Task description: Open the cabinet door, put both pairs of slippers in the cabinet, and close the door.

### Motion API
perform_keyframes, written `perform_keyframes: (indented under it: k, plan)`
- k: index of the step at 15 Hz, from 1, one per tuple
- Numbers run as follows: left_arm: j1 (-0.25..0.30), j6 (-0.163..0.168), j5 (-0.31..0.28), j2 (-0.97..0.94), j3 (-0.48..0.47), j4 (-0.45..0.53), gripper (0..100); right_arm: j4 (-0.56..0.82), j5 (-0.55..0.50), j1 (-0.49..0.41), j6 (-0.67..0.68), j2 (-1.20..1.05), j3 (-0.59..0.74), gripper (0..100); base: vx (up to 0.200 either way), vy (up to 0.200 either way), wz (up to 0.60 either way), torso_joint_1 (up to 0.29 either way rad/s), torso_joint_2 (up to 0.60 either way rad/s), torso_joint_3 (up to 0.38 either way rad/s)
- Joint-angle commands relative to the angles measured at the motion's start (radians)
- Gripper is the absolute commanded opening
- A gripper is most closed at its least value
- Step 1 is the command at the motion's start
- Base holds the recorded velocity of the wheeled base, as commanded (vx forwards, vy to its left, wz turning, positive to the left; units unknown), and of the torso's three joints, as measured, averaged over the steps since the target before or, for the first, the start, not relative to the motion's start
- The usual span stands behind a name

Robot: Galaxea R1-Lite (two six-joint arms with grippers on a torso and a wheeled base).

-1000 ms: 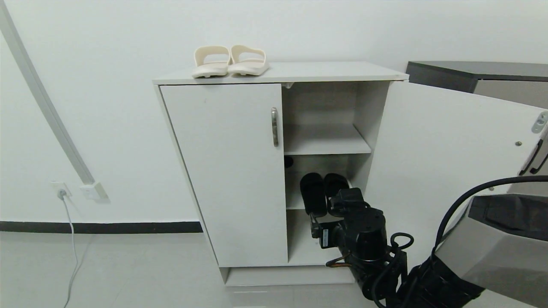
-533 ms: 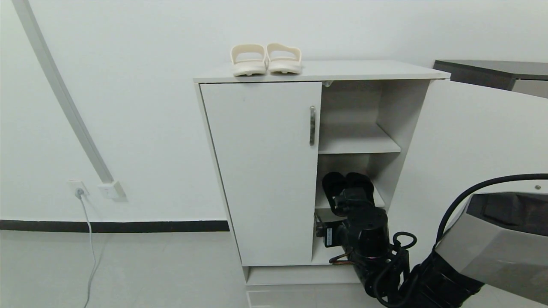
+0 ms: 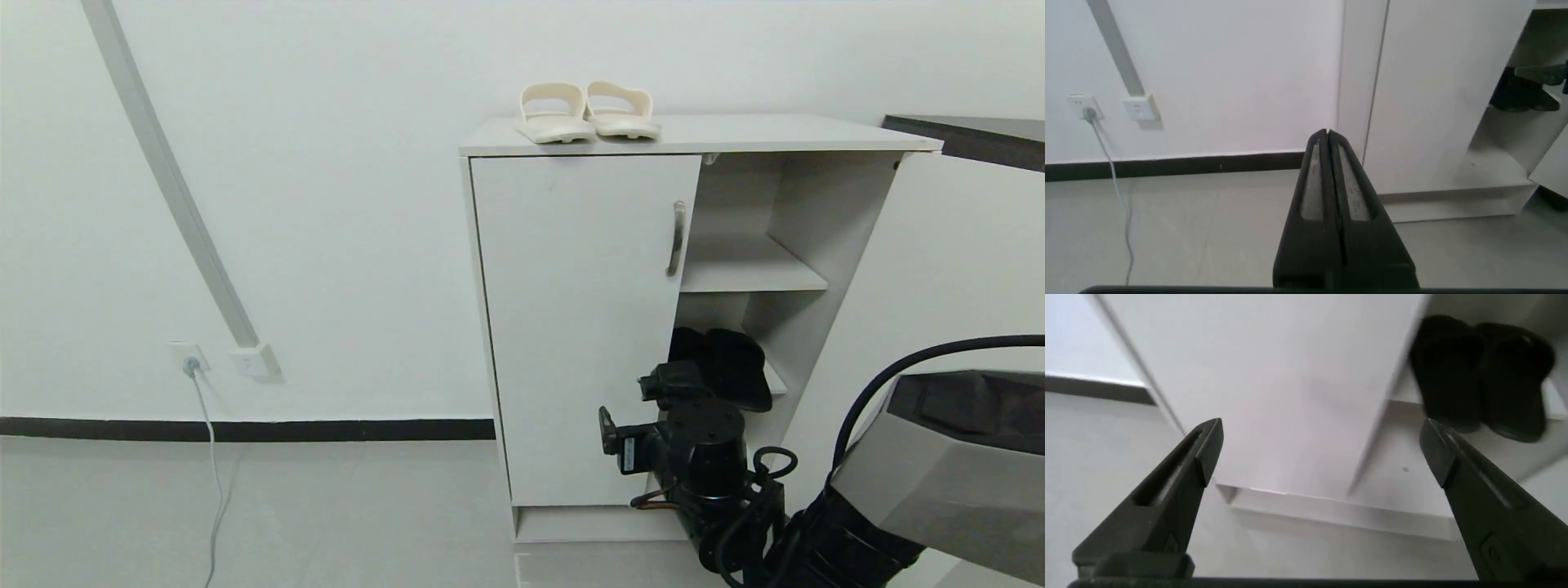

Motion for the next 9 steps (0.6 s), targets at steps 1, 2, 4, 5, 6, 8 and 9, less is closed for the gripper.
perform_keyframes:
  k: [1,2,4,5,6,8,9]
  plan:
    - [0.0,0.0,0.0,0.001,0.0,0.0,0,-0.006,0.003,-0.01,0.0,0.005,0.01,100,0.0,0.0,0.0,0.0,0.0,0.0]
    - [0.001,0.0,0.0,0.001,0.0,0.0,0,-0.006,0.002,-0.018,0.0,0.005,0.011,100,0.0,0.0,0.0,0.0,0.0,0.0]
    - [0.0,0.0,0.0,0.001,0.0,0.0,0,-0.029,0.008,-0.036,-0.007,0.004,0.036,100,0.0,0.0,0.0,0.0,0.0,0.0]
    - [0.0,0.0,0.0,0.001,0.0,0.0,0,-0.078,0.029,-0.038,-0.028,0.007,0.056,100,0.0,0.0,0.0,0.0,0.0,0.0]
    - [0.0,0.0,0.0,0.001,0.0,0.0,0,-0.107,0.043,-0.038,-0.066,0.008,0.07,100,0.0,0.0,0.0,0.0,0.0,0.0]
    - [0.0,0.0,0.0,0.001,0.0,0.0,0,-0.118,0.046,-0.048,-0.085,0.016,0.08,100,0.0,0.0,0.0,0.0,0.0,0.0]
    - [0.001,0.0,0.0,0.001,0.0,0.0,0,-0.118,0.046,-0.052,-0.086,0.017,0.085,100,0.0,0.0,0.0,0.0,0.0,0.0]
